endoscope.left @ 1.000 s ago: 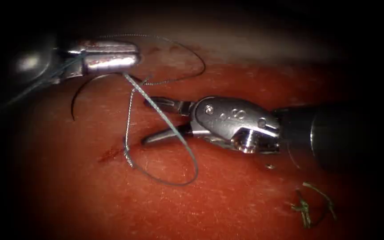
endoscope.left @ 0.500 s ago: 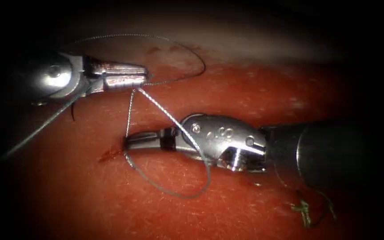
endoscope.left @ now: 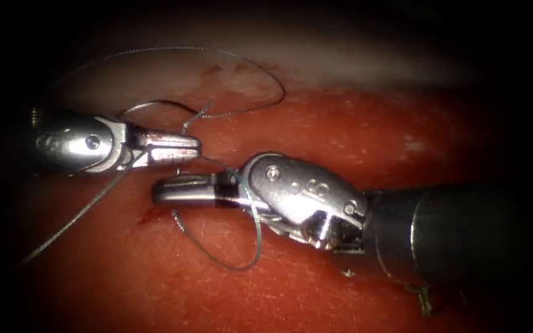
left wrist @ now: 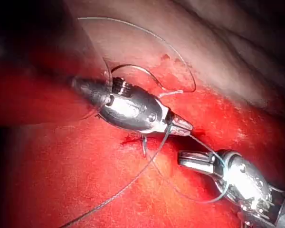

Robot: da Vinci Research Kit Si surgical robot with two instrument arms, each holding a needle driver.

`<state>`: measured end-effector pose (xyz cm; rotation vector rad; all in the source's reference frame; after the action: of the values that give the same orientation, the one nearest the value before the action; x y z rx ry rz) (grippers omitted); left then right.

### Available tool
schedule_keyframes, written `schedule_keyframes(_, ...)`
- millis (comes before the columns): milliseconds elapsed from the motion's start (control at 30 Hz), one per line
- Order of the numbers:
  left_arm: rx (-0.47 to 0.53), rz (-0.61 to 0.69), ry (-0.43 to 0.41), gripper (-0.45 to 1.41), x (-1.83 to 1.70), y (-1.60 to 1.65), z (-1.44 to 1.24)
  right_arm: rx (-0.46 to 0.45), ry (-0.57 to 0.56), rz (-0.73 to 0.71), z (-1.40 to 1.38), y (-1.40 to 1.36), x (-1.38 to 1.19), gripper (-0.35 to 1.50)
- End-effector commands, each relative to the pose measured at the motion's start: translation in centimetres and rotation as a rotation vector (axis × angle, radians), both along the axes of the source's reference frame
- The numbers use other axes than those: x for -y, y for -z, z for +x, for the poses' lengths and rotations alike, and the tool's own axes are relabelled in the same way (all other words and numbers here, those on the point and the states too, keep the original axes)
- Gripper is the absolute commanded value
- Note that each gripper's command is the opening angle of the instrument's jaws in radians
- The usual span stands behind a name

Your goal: Wound Closure

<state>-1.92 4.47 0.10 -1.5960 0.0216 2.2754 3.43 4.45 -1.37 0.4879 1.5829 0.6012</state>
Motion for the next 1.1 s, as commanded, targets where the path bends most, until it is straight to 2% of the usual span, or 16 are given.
schedule_keyframes(33,-0.010,0.006,-0.011,-0.35,0.11,-0.11,-0.04,-0.001,-0.019,0.012,0.03,-0.06,0.02,-0.35)
schedule_keyframes(200,-0.017,0.017,-0.023,-0.35,0.21,-0.14,0.01,-0.016,-0.134,0.091,-0.04,-0.16,-0.09,-0.35)
schedule_keyframes(367,-0.027,0.023,-0.036,-0.35,0.27,-0.13,-0.05,-0.046,-0.246,0.242,-0.02,-0.34,-0.11,-0.32)
schedule_keyframes(400,-0.029,0.025,-0.038,-0.35,0.30,-0.12,-0.08,-0.041,-0.274,0.274,0.00,-0.42,-0.09,-0.20)
schedule_keyframes(433,-0.029,0.027,-0.043,-0.35,0.32,-0.11,-0.10,-0.013,-0.293,0.303,0.02,-0.48,-0.08,0.05)
schedule_keyframes(500,-0.033,0.030,-0.049,-0.35,0.35,-0.10,-0.12,0.020,-0.312,0.323,0.03,-0.55,-0.05,0.20)
schedule_keyframes(633,-0.032,0.034,-0.055,-0.35,0.39,-0.06,-0.11,0.101,-0.376,0.396,-0.04,-0.81,0.02,0.64)
schedule_keyframes(667,-0.032,0.036,-0.059,-0.35,0.40,-0.05,-0.11,0.130,-0.401,0.413,-0.07,-0.90,0.03,0.84)
schedule_keyframes(833,-0.038,0.038,-0.066,-0.35,0.45,-0.03,-0.08,0.190,-0.480,0.495,-0.11,-1.09,0.05,1.03)
schedule_keyframes(1100,-0.036,0.040,-0.071,-0.35,0.45,-0.03,-0.11,0.144,-0.498,0.665,0.08,-1.20,0.02,1.04)
